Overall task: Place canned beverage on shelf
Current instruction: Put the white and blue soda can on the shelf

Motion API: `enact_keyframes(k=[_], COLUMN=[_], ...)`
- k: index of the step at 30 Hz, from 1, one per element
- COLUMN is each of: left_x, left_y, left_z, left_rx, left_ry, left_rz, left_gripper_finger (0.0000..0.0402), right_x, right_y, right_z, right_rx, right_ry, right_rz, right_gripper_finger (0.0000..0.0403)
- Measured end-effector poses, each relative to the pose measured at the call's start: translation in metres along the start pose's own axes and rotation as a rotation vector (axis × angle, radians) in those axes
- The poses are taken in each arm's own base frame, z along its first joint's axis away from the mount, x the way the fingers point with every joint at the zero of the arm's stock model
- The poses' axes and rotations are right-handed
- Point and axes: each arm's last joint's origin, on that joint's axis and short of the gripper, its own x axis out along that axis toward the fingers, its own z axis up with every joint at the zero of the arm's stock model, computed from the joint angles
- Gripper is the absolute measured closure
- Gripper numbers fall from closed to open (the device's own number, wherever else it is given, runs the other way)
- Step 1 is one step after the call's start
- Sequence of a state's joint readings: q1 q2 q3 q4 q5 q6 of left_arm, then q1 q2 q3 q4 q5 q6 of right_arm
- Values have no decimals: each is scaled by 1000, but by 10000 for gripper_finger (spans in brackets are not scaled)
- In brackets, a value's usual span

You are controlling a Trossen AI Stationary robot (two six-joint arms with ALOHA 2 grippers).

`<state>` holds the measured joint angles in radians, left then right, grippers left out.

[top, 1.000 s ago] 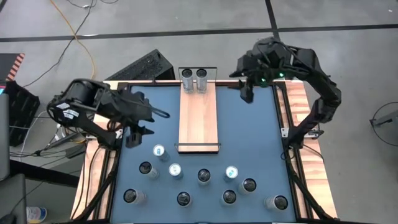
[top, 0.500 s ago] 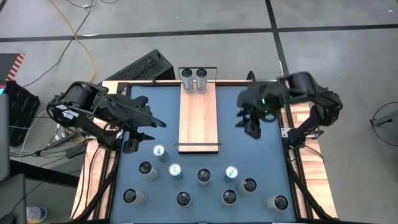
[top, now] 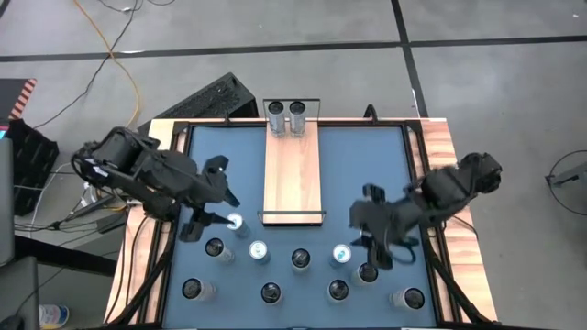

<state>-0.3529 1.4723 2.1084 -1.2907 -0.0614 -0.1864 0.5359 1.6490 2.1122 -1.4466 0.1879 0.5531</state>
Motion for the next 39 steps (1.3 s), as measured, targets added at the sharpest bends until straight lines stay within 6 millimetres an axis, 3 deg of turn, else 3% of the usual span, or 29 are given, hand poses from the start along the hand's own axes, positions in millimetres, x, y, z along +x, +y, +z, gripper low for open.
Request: enact_keyframes(k=[5,14,19,23,30,39], left_x=[22,63,77,76,72,71], left_y=[-13,-32,-45,-53,-63,-67], left_z=[0,0,1,-1,-2,-3], left_rx=[8,-66,-46,-39,-39,-35], left_ry=[-9,40,38,26,-12,-18], left_rz=[-12,-13,-41,-38,3,16], left_gripper_finger=[203,203,203,203,203,203], right_x=[24,65,100,134,173,195], right_y=[21,70,90,94,90,95], right_z=[-14,-29,-33,-38,-41,-50], right_rx=[-115,-259,-368,-421,-434,-428], right_ry=[65,42,68,155,278,375], right_rz=[4,95,90,36,-1,20], right_gripper_finger=[207,112,87,86,85,87])
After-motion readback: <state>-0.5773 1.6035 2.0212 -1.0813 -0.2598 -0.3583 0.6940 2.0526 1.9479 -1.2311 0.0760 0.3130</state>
